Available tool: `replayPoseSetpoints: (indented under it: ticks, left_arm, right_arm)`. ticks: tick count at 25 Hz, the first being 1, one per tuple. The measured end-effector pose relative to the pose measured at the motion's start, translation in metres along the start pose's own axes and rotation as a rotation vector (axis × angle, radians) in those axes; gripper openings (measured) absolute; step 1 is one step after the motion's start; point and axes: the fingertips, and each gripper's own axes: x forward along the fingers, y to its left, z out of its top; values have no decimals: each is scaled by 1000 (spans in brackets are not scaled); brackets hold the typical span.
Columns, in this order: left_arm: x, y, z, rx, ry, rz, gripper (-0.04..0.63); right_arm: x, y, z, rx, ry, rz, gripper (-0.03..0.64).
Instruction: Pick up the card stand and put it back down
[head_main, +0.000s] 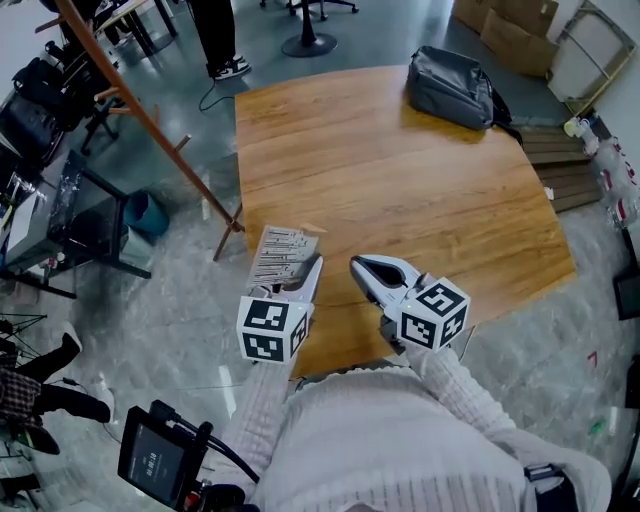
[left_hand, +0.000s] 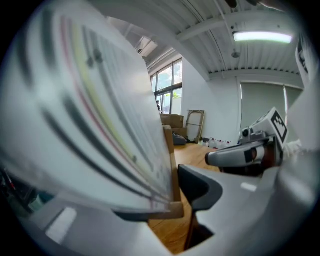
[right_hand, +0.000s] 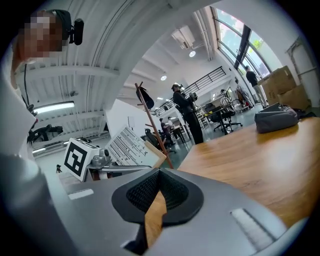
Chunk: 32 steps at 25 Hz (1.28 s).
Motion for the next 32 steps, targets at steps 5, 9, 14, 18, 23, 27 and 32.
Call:
replayPoseSetpoints:
  ticks: [5, 9, 14, 18, 23, 27, 32]
  left_arm:
    - [-8, -3, -4, -9, -6, 2, 189]
    - [-11, -5, -7, -15, -7, -5, 189]
    - [-13, -2, -4, -6, -14, 1, 187]
    - [-12, -3, -2, -21, -19, 0, 187]
    - [-13, -5, -3, -15, -18, -4, 187]
    - [-11, -8, -3, -7, -19, -5, 187]
    - [-5, -10, -8, 24, 2, -17, 189]
  right_arm:
    - [-5, 7, 4, -18, -9, -1, 0]
    - [-9, 12, 5, -31, -20, -2, 0]
    - [-12, 16, 4, -30, -16, -2, 0]
    - [-16, 13, 3, -25, -16, -11, 0]
    - [-18, 13, -2, -17, -8, -21, 0]
    - [-22, 8, -7, -9, 1, -33, 0]
    - [-22, 2, -12, 3, 4, -42, 0]
